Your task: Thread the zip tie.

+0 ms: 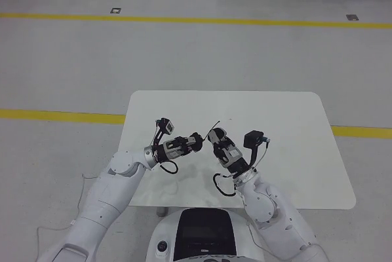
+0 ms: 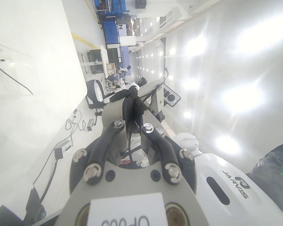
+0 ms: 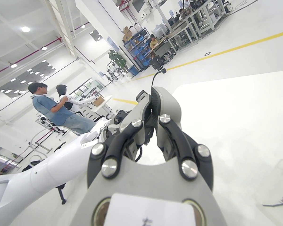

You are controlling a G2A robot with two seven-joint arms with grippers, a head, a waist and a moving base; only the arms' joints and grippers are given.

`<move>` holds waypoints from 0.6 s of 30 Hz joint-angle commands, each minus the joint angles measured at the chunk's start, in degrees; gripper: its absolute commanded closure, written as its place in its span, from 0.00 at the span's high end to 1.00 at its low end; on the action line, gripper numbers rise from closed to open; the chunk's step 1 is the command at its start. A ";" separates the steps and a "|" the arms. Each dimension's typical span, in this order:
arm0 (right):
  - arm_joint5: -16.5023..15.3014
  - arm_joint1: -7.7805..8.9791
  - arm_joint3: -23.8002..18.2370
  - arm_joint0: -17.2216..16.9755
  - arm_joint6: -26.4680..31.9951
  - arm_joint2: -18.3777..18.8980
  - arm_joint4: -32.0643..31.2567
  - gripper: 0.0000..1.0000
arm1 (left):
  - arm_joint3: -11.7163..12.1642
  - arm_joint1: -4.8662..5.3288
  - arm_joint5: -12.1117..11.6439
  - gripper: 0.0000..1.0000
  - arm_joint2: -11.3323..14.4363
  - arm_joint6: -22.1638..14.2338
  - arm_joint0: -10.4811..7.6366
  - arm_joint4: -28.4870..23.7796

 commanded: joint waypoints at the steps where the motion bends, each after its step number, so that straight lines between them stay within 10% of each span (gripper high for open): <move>1: 0.09 0.01 -0.01 0.03 0.18 -0.04 -0.12 0.00 | 0.00 0.00 0.00 0.00 0.00 0.00 0.00 0.00; 18: 1.13 0.20 -0.19 -0.56 0.49 0.81 -0.90 0.00 | 0.00 0.00 0.00 0.00 0.00 0.00 0.00 0.00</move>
